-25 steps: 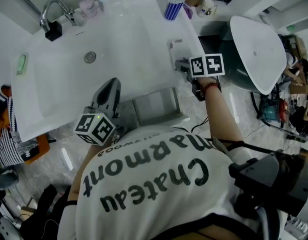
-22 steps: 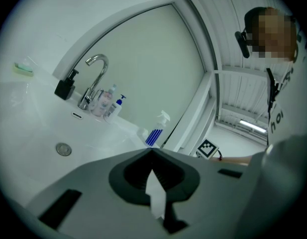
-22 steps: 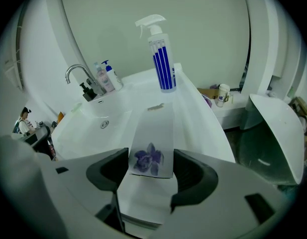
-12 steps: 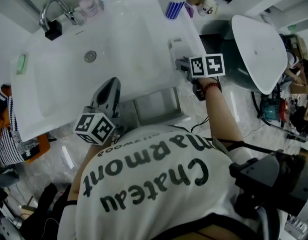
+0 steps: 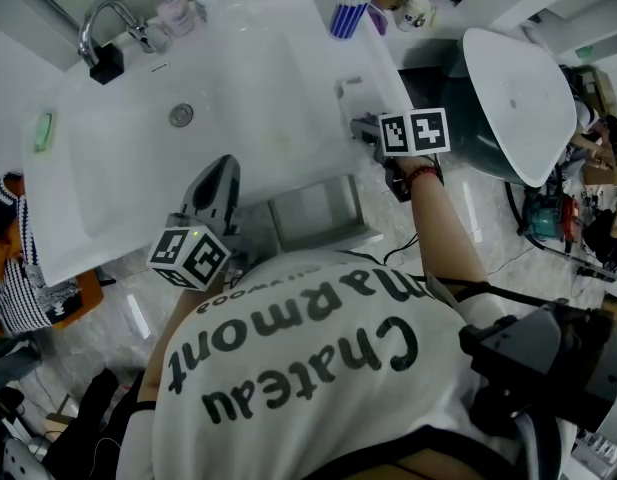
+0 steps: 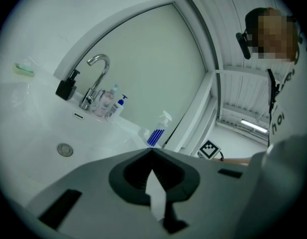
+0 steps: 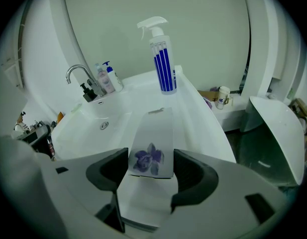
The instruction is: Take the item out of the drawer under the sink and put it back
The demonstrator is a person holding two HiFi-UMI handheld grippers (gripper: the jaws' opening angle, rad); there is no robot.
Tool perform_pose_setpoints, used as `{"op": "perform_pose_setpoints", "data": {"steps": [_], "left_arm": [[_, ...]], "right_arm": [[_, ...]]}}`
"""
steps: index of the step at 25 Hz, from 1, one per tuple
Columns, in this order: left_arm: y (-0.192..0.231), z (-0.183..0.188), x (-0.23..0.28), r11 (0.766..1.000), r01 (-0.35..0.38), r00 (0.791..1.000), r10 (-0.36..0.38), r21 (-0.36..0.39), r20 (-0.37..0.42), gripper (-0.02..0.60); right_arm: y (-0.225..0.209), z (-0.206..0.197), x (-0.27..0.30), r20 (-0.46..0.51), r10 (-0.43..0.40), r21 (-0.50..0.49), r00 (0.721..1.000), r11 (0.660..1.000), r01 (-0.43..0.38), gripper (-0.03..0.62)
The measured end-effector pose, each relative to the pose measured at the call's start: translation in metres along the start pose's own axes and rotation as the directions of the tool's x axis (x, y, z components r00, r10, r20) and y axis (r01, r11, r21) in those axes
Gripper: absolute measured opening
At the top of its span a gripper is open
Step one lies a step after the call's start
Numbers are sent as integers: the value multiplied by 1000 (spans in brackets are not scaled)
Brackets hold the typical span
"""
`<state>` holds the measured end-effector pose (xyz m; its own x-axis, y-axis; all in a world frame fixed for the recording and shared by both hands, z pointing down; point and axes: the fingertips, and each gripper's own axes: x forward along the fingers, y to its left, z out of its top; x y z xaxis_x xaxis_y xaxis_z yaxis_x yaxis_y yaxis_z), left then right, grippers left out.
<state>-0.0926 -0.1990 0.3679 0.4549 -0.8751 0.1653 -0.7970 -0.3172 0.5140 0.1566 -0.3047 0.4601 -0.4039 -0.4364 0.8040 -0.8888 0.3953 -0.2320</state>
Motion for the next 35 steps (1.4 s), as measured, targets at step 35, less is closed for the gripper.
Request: {"op": "perform_pose_setpoints", "data": {"steps": [35], "left_arm": [[2,-3,-23,999,-47,999,47,7,17,8]], "right_arm": [[0,1,2,28,52,41,998,998,-53,301]]}}
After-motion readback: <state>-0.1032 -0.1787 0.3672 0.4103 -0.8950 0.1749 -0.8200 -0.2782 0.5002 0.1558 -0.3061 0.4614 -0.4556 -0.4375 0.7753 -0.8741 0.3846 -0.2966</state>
